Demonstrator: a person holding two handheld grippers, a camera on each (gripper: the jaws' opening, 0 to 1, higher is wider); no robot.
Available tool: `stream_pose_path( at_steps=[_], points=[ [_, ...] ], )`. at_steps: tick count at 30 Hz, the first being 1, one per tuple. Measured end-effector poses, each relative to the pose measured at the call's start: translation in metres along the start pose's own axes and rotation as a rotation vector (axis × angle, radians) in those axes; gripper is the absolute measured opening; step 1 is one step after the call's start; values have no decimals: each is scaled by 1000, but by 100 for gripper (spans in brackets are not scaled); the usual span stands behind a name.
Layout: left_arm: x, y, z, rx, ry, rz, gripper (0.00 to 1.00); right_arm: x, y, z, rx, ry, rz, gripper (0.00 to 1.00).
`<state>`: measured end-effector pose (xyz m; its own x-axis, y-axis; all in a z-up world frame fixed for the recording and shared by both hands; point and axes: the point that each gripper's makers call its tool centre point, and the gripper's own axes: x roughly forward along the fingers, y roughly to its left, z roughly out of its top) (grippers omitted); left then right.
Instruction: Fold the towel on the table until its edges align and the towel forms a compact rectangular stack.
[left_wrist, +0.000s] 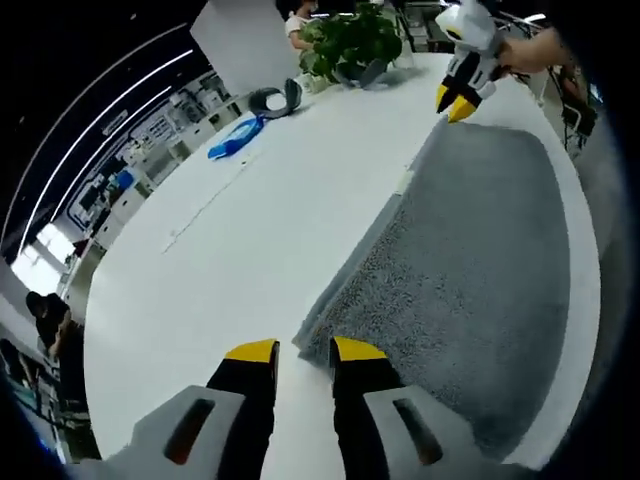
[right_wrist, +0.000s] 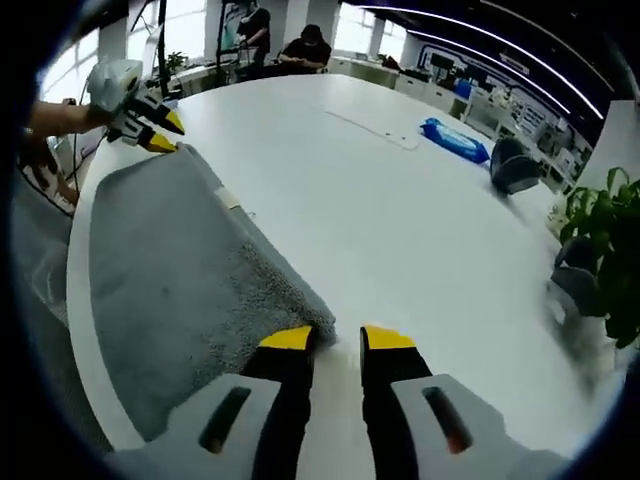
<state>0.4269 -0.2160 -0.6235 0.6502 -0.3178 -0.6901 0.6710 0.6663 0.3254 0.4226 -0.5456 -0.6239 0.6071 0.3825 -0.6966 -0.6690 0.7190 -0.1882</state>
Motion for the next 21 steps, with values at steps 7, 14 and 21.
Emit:
stream_pose_path(
  at_steps=[7,14,21],
  points=[
    [-27,-13,8,20,-29,26,24,-18,10,9,-29,-73,12,14],
    [-44,-44,47,0,-128,10,23,-21,15,6,-65,-69,8,13],
    [-46,-118,81,131,-176,-150,21,-9,25,8,-153,-19,21,12]
  ],
)
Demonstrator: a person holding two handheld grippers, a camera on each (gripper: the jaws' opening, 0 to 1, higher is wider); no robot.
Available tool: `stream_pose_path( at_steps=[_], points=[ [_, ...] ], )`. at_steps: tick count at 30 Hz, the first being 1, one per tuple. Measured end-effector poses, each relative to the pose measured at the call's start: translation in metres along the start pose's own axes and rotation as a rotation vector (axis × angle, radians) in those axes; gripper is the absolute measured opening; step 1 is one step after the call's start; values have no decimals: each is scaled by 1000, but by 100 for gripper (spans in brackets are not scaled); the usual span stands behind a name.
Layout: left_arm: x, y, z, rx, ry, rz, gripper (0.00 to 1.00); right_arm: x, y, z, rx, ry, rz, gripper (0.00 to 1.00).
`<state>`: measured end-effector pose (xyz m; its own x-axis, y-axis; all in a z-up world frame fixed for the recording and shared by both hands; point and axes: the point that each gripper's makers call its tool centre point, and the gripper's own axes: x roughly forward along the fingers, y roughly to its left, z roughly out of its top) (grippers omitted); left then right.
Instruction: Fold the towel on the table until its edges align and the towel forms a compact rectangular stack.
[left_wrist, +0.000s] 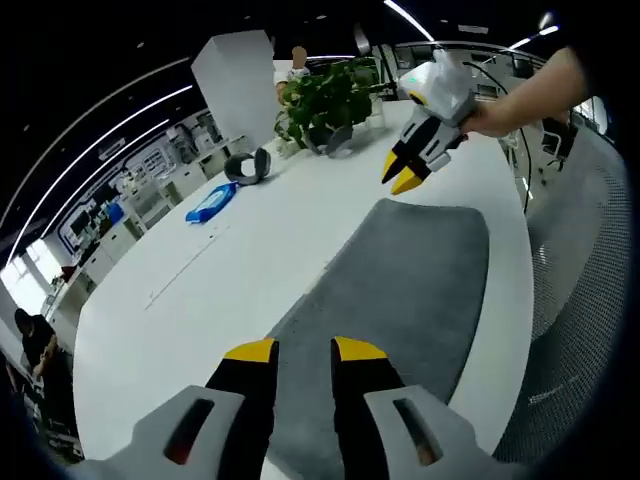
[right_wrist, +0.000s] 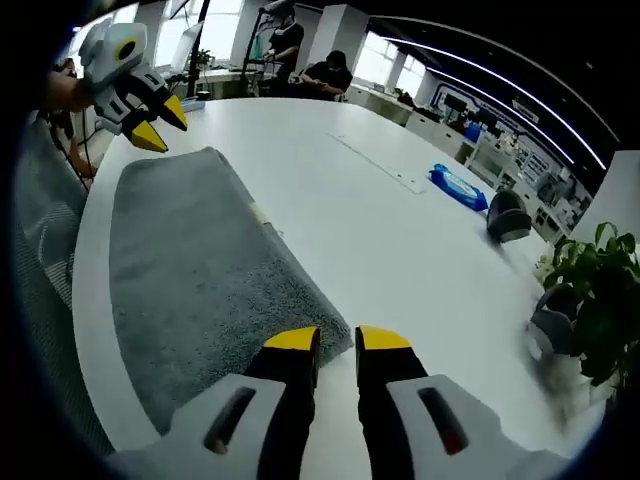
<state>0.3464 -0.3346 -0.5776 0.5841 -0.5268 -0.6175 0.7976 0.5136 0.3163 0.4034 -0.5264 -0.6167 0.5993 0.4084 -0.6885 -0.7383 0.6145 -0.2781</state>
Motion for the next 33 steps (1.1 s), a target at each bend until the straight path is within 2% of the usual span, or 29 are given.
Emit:
stream_pose_path(
  at_steps=[2,3,6,7,8,11,13,16,18,19,20,21,22,24,25,26,29,33],
  points=[
    [7,-21,6,41,12,-42,18,4,6,3,-3,6,30,11],
    [12,-37,12,66,5,-87,17,6,9,4,-12,10,42,8],
    [21,-67,25,92,-9,-162,16,9,19,8,-81,24,93,0],
    [24,-74,28,99,-9,-173,16,10,23,10,-106,26,107,0],
    [28,-87,29,117,2,-212,14,11,26,12,-127,28,123,0],
    [38,-107,31,165,23,-256,11,12,39,14,-201,45,182,0],
    [44,-113,32,157,26,-258,10,13,47,11,-242,61,223,0],
    [52,-126,23,117,63,-299,10,15,63,-1,-317,108,296,0],
    [54,-132,9,136,113,-321,8,17,67,-16,-366,162,308,0],
    [54,-136,2,161,135,-332,7,19,69,-20,-378,162,305,0],
    [55,-136,1,173,121,-328,5,20,69,-16,-373,120,293,0],
    [55,-136,5,197,87,-322,5,19,67,-16,-350,124,288,0],
    [54,-136,4,191,96,-319,5,18,67,-15,-286,117,278,0],
    [55,-139,2,211,98,-312,3,19,65,-15,-212,109,263,0],
    [54,-138,3,233,96,-304,3,19,64,-16,-157,113,253,0],
    [54,-138,3,271,95,-299,2,19,64,-16,-139,119,244,0],
    [53,-139,3,364,88,-276,1,19,66,-15,-186,134,222,0],
    [51,-140,1,483,76,-228,0,20,65,-16,-157,177,174,0]
  ],
)
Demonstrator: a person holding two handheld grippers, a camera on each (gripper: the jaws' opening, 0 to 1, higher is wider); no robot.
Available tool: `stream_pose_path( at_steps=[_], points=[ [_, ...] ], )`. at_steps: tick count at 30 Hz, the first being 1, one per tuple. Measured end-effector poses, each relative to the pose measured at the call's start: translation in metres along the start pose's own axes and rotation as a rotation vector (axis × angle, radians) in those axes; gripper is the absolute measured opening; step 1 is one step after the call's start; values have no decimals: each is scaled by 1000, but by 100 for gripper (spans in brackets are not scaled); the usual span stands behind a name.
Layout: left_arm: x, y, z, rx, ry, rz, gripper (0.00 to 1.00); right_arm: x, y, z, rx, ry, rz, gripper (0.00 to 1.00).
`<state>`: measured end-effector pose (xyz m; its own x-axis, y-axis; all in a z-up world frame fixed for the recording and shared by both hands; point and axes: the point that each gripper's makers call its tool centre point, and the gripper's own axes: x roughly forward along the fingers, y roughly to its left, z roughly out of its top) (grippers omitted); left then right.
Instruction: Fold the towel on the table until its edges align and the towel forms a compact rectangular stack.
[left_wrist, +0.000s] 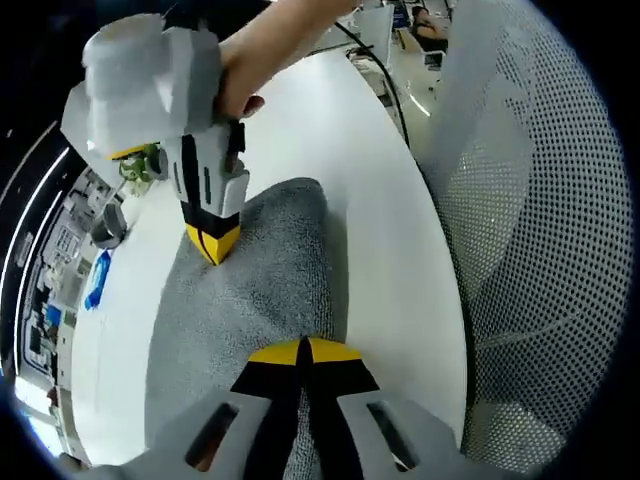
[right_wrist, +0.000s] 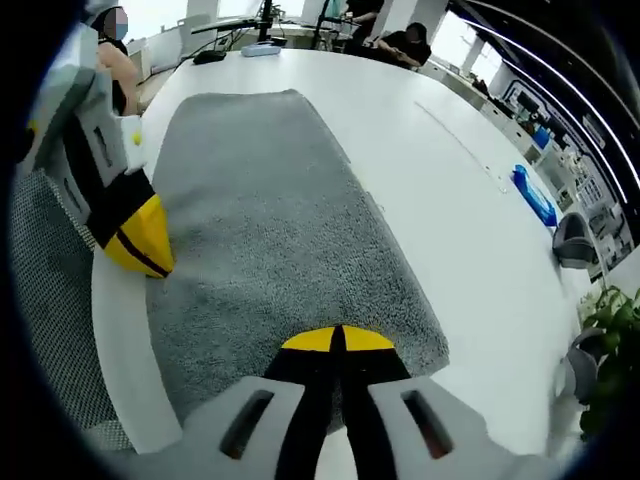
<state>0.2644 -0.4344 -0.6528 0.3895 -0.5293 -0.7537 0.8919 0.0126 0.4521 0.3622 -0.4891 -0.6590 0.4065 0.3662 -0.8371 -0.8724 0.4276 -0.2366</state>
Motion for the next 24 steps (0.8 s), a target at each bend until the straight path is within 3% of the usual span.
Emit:
stream_pose_path(
  at_steps=[3,6,12,14,24],
  points=[
    [-2,-2,-3,-1,11,31,0,0,-2,-2,92,19,-37,0],
    [-4,-1,-7,30,29,42,0,0,-1,-2,191,-11,-75,0],
    [-8,3,-16,-11,46,36,0,-5,7,-5,186,-57,-104,0],
    [-9,3,-19,-5,56,37,0,-8,13,-5,232,-49,-91,0],
    [-15,12,-34,-68,84,49,1,-10,25,-6,223,-30,-103,0]
  ],
)
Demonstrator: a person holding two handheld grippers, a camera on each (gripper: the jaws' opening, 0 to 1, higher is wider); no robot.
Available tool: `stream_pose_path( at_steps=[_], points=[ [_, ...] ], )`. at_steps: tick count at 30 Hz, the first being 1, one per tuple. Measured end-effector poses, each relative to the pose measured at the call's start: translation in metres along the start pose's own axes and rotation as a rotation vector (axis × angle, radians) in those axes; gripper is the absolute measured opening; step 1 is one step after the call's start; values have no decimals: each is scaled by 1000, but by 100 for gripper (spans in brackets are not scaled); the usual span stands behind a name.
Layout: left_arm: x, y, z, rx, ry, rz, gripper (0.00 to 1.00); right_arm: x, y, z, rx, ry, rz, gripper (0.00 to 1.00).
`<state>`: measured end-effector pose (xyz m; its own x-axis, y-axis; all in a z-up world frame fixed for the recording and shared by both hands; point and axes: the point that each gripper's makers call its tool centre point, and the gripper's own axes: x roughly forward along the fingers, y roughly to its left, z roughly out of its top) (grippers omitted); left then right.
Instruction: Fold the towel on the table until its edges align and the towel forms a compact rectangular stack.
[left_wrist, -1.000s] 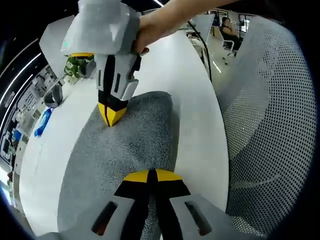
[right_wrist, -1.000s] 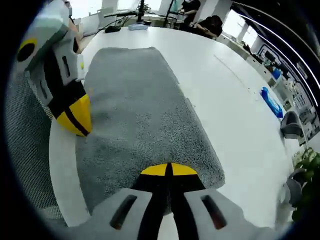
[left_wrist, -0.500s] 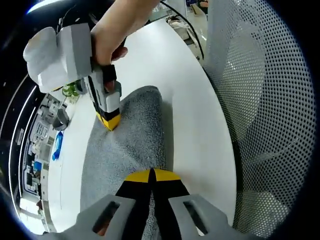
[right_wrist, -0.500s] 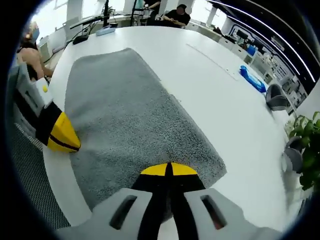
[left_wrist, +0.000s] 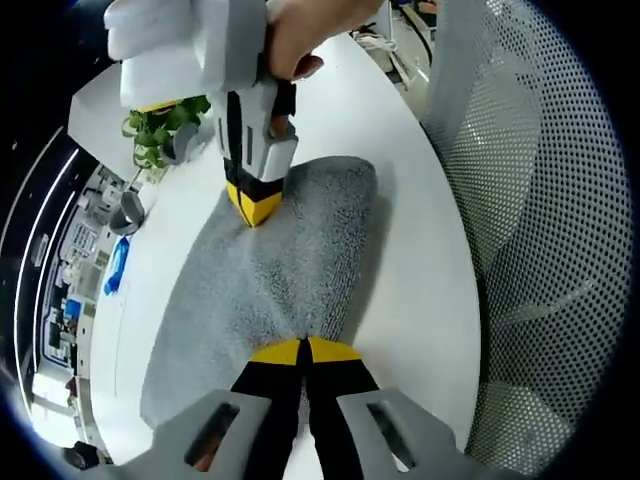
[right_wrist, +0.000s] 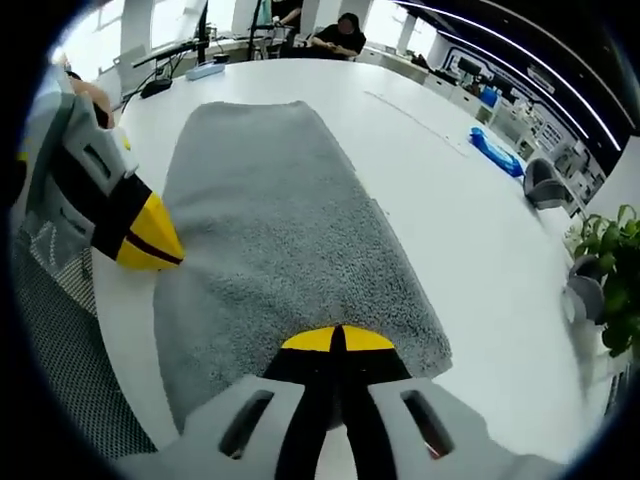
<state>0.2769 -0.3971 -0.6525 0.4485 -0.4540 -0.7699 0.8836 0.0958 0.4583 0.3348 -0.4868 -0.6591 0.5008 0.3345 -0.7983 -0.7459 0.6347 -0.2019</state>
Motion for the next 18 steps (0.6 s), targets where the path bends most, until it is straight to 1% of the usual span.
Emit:
stream_pose_path(
  at_steps=[2,4,10,13,15,18],
  points=[
    [-1,2,-3,-11,1,4,1,-1,3,0,-3,-6,2,0],
    [-2,5,-8,-38,4,11,1,-1,5,1,-7,-5,13,0],
    [-4,14,-21,-90,16,33,1,-4,17,2,-10,-6,36,0],
    [-6,16,-26,-118,23,43,1,-4,21,3,-20,1,50,0],
    [-6,17,-28,-122,29,50,1,-5,25,4,-27,2,57,0],
    [-7,18,-31,-104,42,61,1,-6,28,4,-34,0,62,0]
  ],
)
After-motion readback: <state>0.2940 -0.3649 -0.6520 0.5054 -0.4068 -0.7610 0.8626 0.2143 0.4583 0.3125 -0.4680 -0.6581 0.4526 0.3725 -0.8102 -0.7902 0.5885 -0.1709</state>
